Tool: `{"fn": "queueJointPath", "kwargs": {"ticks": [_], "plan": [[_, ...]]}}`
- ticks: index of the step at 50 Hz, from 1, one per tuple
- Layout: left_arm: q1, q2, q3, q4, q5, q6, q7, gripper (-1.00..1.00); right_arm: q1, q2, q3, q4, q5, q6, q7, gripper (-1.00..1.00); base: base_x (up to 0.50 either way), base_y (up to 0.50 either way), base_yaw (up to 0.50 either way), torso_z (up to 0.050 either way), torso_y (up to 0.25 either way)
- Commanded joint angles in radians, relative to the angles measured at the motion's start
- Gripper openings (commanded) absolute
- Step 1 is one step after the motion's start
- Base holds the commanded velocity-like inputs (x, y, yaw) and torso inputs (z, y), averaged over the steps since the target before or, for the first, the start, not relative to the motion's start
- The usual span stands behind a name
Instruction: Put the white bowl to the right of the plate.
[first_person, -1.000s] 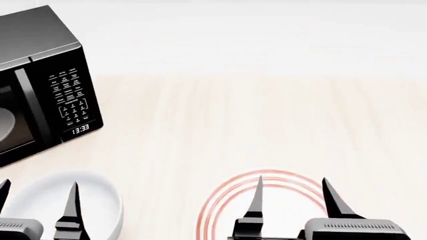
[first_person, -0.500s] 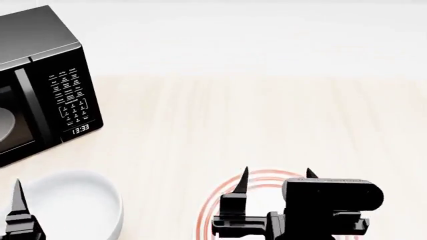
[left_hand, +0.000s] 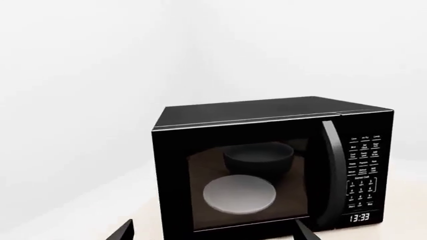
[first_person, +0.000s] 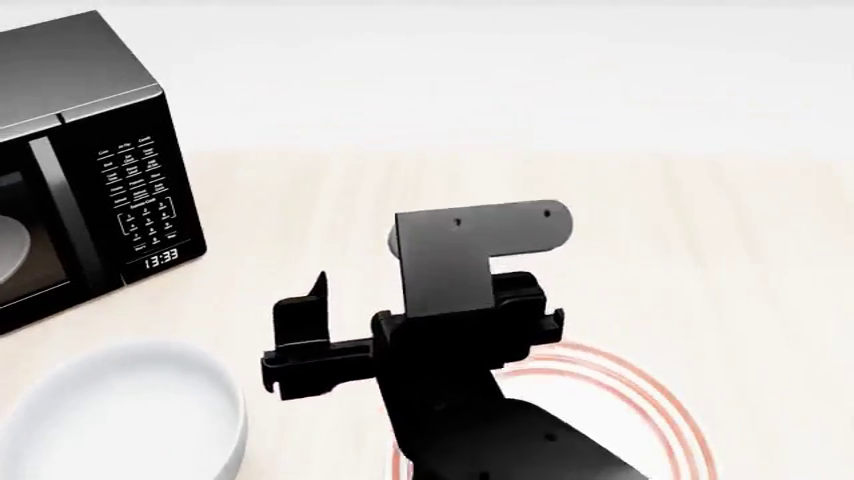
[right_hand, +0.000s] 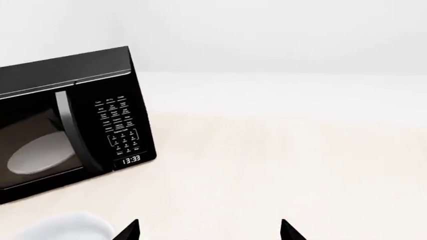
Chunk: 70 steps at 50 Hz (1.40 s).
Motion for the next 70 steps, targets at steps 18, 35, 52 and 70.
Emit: {"fn": "queueJointPath", "kwargs": {"ticks": [18,35,52,70], "plan": [[0.028,-0.011,-0.128,0.006,-0.06,-0.001,-0.03,1.0,0.473,-0.022,-0.485,0.691,0.753,-0.276,0.552,1.0,0.0,0.0,0.0,0.0,0.0],[0.037,-0.015,-0.163,0.012,-0.085,-0.003,-0.036,1.0,0.822,-0.023,-1.313,1.03,1.456,-0.741,0.479,1.0,0.0,0.0,0.0,0.0,0.0],[0.049,-0.016,-0.173,0.022,-0.097,0.003,-0.038,1.0,0.836,-0.023,-1.407,1.066,1.662,-0.686,0.475,1.0,0.0,0.0,0.0,0.0,0.0],[0.053,-0.019,-0.168,0.02,-0.1,0.011,-0.041,1.0,0.81,-0.023,-1.411,1.071,1.753,-0.595,0.372,1.0,0.0,0.0,0.0,0.0,0.0]]}}
